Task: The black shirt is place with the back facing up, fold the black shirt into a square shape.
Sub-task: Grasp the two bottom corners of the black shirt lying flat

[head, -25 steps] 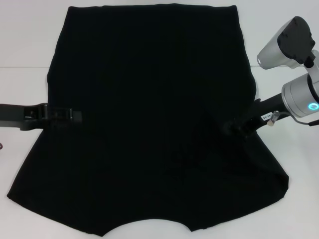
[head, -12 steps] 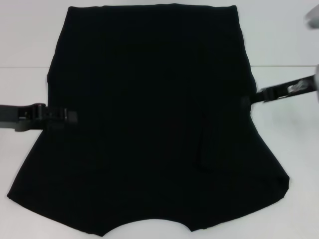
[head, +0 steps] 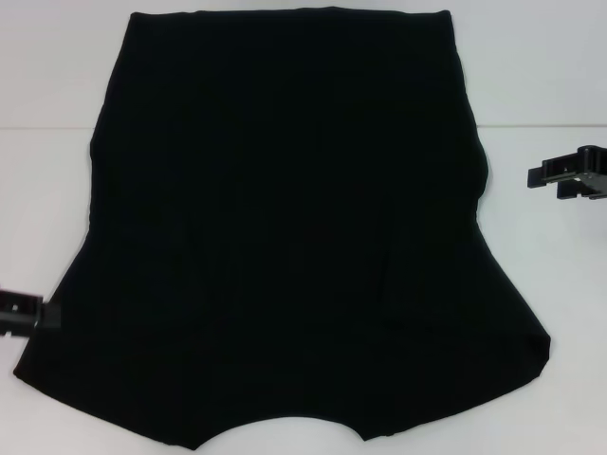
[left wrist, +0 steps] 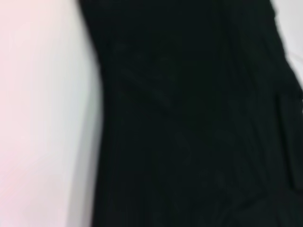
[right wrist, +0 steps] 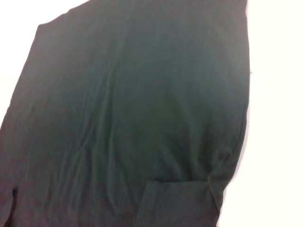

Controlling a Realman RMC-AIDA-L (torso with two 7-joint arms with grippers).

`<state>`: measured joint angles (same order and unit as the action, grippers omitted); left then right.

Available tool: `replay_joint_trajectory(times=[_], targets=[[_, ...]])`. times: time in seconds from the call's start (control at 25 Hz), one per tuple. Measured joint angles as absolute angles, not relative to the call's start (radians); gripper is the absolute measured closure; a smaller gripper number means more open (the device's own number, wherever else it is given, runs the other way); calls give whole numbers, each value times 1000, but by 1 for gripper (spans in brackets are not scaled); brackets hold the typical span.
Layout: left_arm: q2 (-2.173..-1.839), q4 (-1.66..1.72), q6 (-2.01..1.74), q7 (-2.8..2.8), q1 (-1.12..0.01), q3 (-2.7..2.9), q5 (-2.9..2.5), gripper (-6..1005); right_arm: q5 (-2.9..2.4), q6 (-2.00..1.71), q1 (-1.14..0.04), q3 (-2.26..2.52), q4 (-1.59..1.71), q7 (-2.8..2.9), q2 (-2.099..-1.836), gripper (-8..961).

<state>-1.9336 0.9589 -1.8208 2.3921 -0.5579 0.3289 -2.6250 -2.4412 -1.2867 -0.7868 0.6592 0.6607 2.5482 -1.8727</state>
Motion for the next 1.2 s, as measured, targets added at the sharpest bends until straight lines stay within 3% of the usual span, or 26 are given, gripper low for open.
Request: replay_joint_trajectory(times=[0.48,1.2], targets=[[-1966,930,-1707,2395,-541,342,-2739,449,-2431,-1299,-776,635,660,2544,-1870,360],[-1973,902,-1640,2415,-541,342,-2779,449,-2431,-1312,-773,633,660,2532,-1870,359]])
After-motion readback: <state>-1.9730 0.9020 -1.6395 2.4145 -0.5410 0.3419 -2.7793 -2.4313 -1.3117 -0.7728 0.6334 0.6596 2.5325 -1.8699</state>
